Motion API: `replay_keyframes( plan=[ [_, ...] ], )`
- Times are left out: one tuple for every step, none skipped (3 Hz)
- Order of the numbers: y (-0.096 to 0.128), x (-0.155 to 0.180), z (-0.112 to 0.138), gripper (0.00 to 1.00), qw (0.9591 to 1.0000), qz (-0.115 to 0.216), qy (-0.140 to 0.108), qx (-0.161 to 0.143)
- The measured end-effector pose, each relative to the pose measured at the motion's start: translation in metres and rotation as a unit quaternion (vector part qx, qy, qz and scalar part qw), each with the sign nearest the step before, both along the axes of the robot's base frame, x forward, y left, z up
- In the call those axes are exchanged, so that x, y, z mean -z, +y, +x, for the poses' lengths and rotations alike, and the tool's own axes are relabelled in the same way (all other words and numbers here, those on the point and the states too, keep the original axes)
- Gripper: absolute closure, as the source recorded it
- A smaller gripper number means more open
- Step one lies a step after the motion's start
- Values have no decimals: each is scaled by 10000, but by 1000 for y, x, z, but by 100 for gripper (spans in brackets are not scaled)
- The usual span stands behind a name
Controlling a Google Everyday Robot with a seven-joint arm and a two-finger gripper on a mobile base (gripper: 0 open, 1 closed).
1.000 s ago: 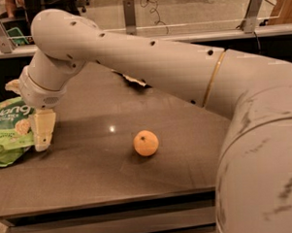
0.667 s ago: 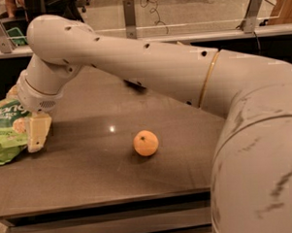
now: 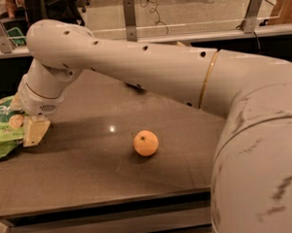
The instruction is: Pick green rice chip bag
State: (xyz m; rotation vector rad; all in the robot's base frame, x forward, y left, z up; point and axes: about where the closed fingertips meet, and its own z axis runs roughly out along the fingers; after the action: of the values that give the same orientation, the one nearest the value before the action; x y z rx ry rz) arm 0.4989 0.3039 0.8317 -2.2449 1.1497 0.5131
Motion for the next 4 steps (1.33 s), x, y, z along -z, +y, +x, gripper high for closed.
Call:
replay_keyframes(
  plan=[
    [-10,-3,3,87,9999,-82,-7,107],
    [-23,-17,13,100,9996,-111,-138,228],
    [-35,-37,25,100,9988,-122,-334,327],
    [-52,-65,45,100,9968,-88,-643,462]
  ],
)
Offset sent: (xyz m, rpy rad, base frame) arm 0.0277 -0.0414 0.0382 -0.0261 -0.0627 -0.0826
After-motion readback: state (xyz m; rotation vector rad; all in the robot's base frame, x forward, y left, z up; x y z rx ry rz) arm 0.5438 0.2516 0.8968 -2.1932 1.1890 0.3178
